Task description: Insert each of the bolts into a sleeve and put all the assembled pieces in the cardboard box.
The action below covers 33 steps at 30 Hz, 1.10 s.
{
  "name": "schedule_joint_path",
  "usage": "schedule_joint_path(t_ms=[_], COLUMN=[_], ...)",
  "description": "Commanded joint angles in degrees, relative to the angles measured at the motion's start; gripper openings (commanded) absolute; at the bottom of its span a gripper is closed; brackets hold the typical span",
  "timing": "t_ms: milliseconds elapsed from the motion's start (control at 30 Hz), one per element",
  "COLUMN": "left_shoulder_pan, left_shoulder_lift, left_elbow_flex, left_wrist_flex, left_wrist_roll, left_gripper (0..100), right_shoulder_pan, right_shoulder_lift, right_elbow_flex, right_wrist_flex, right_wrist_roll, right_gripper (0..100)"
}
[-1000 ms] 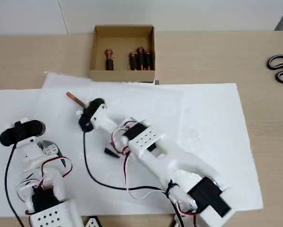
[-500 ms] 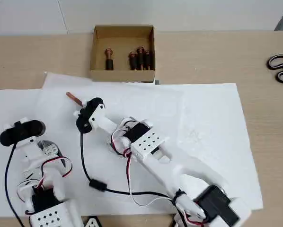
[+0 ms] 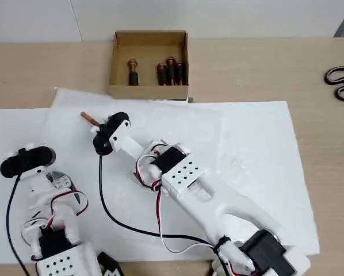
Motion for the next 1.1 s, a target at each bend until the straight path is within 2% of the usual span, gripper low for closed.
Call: schedule_joint_path(t_ms=[0,400,800,1067], left_shoulder_pan=[0.2,0.0,0.1,0.1], left_shoulder_lift=[-0.5,-0.5,-0.5,-0.5], left_elbow_flex=[-0.3,-0.3,-0.3,-0.3], left_wrist_flex=[-1.6,-1.2,-1.4,-1.4], left_wrist_roll=[-0.1,-0.4,0.0,0.0], left_gripper=[0,0,0,0], right_shoulder_pan=[0.4,3.6,3.8,8.8], right_shoulder_lift=[-2.9,-2.9,-15.0,-20.3], right_elbow_flex=[-2.8,-3.6,-5.7,-5.6], right_wrist_flex=[0.3,0.2,10.6,13.1], right_wrist_roll=[-1.6,-1.9,-3.5,-3.6], right_gripper=[28.8,28.8,28.8,28.8])
